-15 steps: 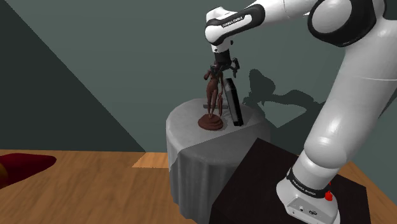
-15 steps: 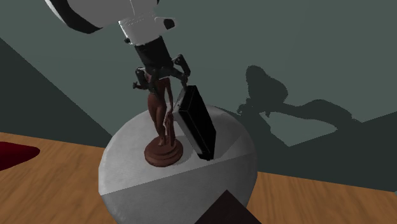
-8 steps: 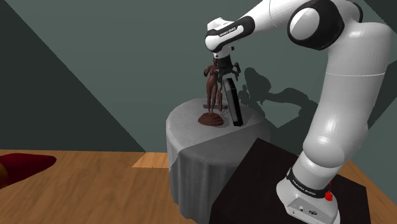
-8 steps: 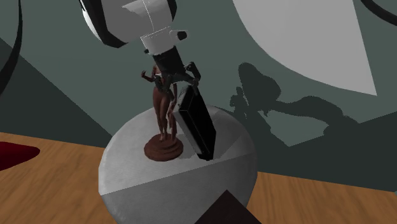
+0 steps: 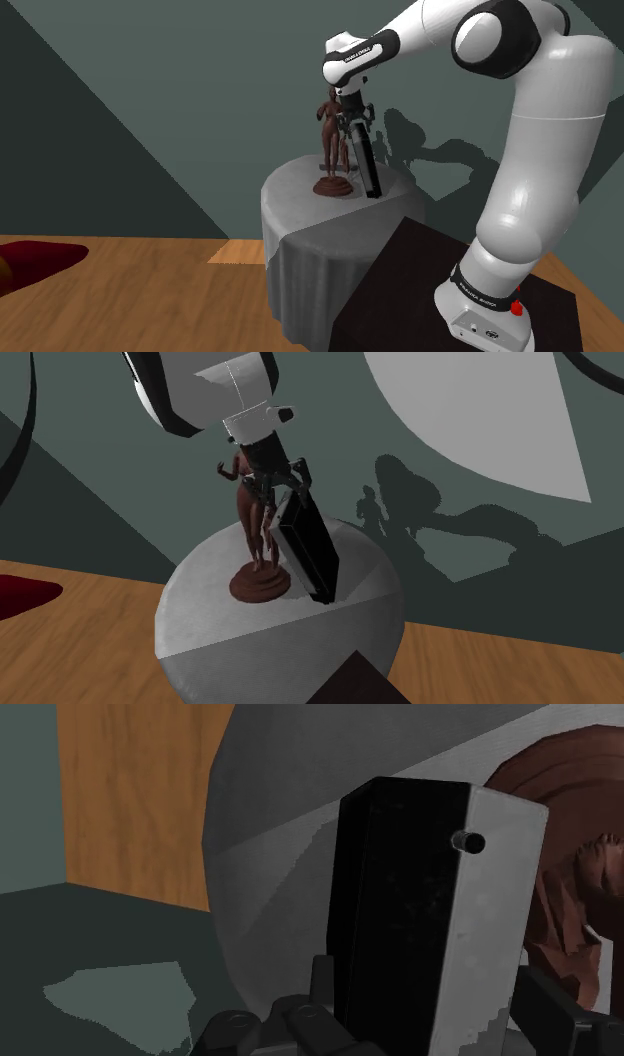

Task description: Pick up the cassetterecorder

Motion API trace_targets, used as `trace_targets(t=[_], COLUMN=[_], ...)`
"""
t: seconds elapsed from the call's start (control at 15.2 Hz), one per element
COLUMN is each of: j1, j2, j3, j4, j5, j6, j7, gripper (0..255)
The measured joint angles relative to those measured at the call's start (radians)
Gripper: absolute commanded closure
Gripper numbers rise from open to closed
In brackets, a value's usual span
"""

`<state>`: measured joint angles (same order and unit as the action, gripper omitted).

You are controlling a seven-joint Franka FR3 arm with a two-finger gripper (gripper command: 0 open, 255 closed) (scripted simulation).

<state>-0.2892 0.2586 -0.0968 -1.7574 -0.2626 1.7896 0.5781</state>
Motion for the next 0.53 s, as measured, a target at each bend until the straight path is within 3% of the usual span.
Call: trace_targets(t=[0.53], j1=[-0.001], j2=[0.014], j3=[0.000], j4=[-0.004], j5=[0.001], j6=[0.000], j7=[-0.003], gripper=[255])
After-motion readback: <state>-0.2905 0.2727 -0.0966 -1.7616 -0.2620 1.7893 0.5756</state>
